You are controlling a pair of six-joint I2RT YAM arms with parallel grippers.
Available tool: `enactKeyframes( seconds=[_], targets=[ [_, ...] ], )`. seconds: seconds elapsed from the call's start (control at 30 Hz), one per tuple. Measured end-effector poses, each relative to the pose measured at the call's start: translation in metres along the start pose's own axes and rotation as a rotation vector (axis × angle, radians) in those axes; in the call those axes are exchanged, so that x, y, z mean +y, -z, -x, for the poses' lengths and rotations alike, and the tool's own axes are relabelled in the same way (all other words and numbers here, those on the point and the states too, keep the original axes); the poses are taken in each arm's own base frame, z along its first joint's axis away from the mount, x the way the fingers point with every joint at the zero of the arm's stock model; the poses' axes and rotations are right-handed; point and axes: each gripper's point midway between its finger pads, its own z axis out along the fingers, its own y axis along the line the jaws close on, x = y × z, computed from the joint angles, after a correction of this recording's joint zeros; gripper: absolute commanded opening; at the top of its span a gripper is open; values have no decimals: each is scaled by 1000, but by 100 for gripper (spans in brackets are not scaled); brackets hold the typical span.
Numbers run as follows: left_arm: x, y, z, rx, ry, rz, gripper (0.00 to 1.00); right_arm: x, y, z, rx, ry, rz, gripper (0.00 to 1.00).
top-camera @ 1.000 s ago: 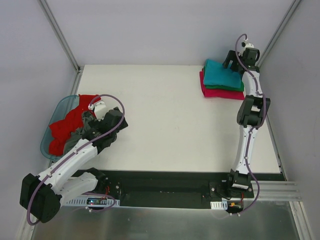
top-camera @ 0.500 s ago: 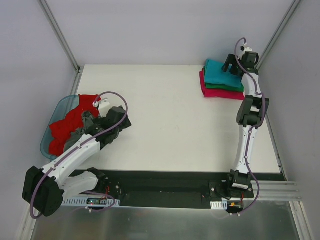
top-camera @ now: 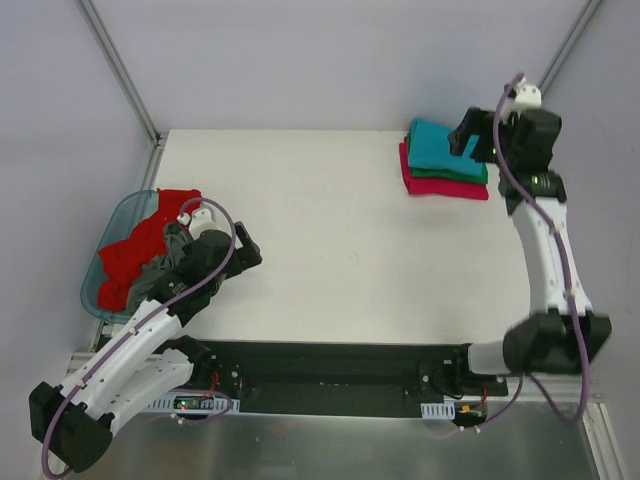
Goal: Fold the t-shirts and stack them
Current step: Put the neatly folded tshirt into the corner of the board with the right arm
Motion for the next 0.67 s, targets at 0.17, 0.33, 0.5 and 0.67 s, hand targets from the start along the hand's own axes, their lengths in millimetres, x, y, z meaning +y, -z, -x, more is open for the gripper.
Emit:
enactKeyframes(
  seconds=[0.17, 0.33, 0.5, 0.67],
  targets=[
    [-8, 0, -17, 59, -21, -77, 99, 31, 104, -69, -57, -8, 43, 96],
    [-13, 2, -20, 54, -16, -129, 99, 18, 129, -219, 97, -93, 22, 96],
    [-18, 2, -22, 56, -27, -163, 99, -3, 145, -297, 141, -141, -59, 96],
    [-17, 5, -25, 58, -45, -183, 99, 0, 146, -263, -24, -126, -39, 96]
  ],
)
